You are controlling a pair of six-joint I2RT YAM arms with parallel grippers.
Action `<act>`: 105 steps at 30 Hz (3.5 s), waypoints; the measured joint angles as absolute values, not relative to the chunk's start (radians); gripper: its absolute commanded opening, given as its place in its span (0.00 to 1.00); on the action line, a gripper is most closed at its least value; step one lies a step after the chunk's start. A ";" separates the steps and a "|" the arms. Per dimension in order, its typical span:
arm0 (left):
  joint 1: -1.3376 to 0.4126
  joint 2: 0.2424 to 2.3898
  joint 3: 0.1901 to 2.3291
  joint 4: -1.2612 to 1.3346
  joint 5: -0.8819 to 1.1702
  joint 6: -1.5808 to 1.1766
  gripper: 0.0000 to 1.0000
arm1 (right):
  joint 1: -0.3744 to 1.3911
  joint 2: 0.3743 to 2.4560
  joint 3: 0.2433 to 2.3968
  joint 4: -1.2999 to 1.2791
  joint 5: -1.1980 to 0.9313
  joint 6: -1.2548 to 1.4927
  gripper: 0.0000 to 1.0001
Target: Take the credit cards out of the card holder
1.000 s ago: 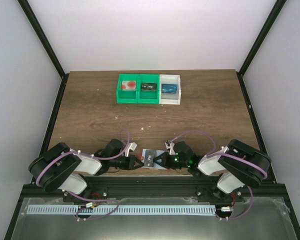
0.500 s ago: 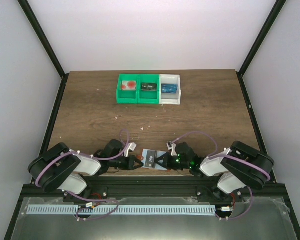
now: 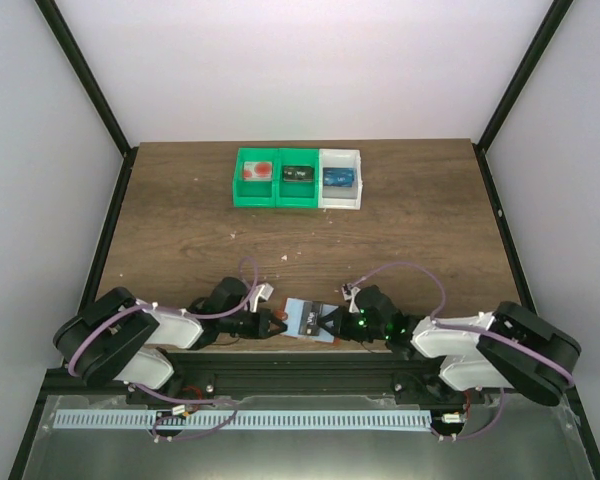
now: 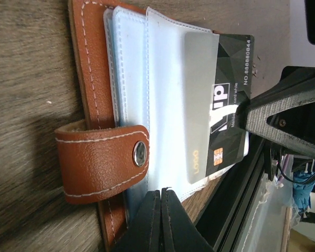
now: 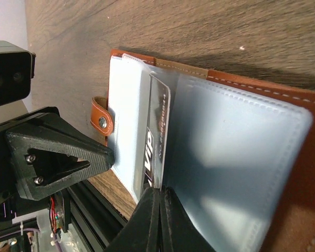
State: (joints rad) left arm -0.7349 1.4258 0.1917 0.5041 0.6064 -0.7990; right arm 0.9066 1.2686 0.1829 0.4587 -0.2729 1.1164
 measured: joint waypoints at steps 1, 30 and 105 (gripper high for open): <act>-0.735 1.425 0.195 0.499 0.605 -0.799 0.01 | 0.907 1.248 0.184 0.430 -0.265 1.114 0.01; -0.746 1.092 0.237 0.486 0.653 -0.960 0.51 | 0.909 0.802 0.224 0.160 -0.142 1.219 0.01; -0.780 0.937 0.236 0.433 1.104 -0.890 0.00 | 0.864 0.810 0.663 -0.490 -0.619 0.604 0.25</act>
